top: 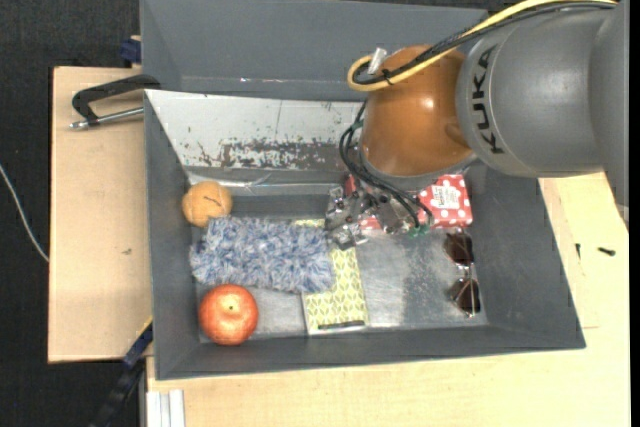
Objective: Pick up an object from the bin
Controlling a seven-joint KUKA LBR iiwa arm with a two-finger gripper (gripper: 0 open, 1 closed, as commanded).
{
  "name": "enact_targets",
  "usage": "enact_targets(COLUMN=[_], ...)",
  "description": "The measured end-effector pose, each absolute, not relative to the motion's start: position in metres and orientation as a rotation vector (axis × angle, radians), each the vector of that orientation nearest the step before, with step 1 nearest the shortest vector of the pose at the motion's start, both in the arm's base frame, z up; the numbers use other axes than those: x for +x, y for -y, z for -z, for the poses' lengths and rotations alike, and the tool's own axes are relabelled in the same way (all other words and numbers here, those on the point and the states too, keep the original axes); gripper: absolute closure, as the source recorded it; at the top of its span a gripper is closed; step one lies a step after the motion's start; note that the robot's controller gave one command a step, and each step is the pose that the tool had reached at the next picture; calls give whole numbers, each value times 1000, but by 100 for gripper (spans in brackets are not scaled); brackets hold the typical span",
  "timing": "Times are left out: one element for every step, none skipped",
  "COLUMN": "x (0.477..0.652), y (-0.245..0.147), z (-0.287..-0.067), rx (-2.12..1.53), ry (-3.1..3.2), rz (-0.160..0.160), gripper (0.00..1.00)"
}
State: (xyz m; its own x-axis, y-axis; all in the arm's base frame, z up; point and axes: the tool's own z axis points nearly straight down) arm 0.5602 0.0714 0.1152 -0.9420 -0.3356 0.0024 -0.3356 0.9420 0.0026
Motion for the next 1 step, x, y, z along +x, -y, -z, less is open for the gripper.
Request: enact_targets(x=[534], y=[-59], z=[-219], rx=[419], ry=[3118], rz=[1], gripper=[100])
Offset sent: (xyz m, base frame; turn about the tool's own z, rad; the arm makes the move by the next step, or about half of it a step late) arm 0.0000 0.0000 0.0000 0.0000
